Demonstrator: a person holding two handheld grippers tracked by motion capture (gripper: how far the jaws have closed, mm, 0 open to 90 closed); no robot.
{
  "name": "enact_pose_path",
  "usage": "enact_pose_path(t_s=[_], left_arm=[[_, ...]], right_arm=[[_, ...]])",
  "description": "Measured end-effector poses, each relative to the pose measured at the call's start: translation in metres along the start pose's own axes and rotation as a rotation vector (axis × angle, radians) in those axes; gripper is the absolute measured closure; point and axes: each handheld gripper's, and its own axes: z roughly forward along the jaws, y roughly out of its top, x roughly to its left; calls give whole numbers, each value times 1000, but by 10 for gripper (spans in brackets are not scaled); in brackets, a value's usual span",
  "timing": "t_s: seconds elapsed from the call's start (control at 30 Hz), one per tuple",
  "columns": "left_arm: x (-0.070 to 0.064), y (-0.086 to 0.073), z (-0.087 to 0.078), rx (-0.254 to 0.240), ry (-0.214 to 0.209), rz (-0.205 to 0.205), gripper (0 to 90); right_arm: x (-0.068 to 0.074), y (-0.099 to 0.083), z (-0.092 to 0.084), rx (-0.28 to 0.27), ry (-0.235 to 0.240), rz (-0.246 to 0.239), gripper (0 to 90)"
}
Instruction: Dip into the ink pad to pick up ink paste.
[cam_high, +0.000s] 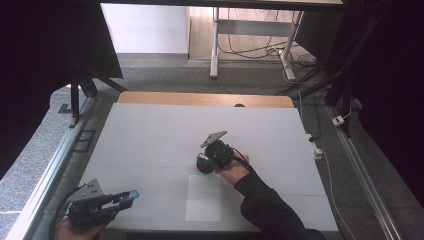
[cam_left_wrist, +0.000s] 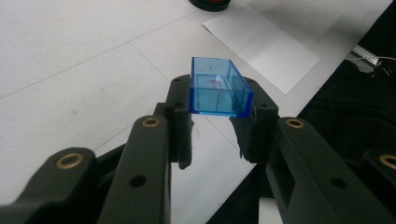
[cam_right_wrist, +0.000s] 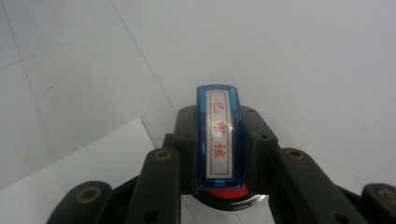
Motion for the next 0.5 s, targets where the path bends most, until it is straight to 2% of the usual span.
enact_pose_path(t_s=[0.27, 0.4, 0.5], left_arm=[[0, 0, 0, 0, -1, -1, 684], [0, -1, 0, -1, 0, -6, 684], [0, -1, -1, -2, 1, -6, 684]], right_arm=[[-13, -5, 1, -31, 70, 65, 718], [-19, -8, 2, -48, 111, 117, 718], [-21, -8, 2, -50, 116, 119, 718]])
